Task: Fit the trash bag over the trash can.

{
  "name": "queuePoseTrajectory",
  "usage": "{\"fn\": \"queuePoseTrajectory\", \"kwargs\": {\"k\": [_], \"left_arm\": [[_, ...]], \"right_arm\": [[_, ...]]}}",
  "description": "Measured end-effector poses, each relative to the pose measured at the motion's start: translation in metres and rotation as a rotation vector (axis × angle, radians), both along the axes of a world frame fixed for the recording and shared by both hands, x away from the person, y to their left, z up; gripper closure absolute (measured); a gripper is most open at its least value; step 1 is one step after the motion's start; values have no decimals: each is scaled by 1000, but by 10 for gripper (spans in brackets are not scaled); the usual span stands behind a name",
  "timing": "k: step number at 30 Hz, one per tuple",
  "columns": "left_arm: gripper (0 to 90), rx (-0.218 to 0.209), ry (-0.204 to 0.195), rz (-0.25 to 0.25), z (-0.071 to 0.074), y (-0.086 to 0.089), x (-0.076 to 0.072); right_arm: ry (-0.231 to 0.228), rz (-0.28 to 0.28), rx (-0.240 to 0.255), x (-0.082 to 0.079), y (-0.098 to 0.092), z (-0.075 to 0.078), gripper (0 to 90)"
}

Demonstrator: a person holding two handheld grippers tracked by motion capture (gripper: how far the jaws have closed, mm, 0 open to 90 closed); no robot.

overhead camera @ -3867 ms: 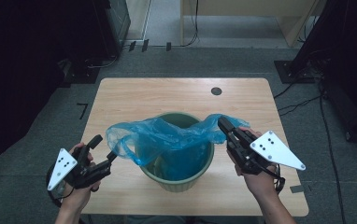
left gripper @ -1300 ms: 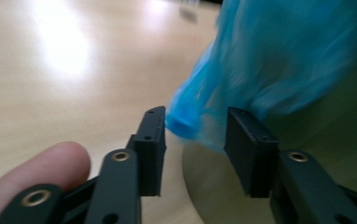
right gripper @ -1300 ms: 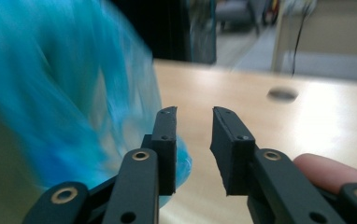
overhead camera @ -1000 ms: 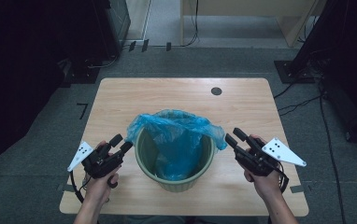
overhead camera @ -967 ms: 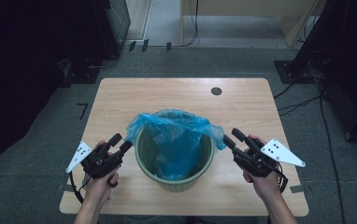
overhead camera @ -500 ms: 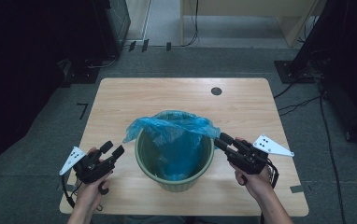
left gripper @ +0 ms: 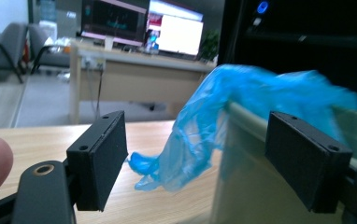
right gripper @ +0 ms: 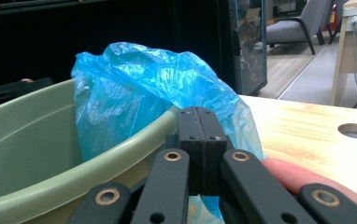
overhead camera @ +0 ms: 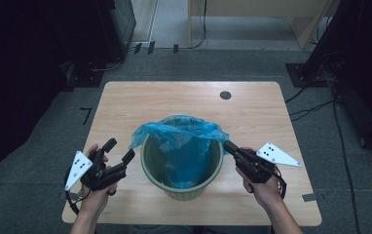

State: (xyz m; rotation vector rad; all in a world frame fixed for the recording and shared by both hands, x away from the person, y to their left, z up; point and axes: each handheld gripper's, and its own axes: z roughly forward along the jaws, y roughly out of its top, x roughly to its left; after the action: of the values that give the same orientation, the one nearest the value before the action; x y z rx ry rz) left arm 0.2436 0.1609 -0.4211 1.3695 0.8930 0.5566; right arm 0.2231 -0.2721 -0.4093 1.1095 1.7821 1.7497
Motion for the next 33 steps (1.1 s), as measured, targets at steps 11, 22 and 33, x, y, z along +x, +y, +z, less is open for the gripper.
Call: {"fn": "queuePoseTrajectory", "kwargs": {"k": [11,22,33], "left_arm": [[834,-148,60,-143,-3,-10,21],[899,-114,-105,-240,1,10,-63],[894,-59,72,-374,-44,-4,-88]], "right_arm": [[-42,-16,6,-7,1,5,900],[-129,-21,-27,-63,-2,11,900],[36,-19,-142,-96,-21,-37,900]]}}
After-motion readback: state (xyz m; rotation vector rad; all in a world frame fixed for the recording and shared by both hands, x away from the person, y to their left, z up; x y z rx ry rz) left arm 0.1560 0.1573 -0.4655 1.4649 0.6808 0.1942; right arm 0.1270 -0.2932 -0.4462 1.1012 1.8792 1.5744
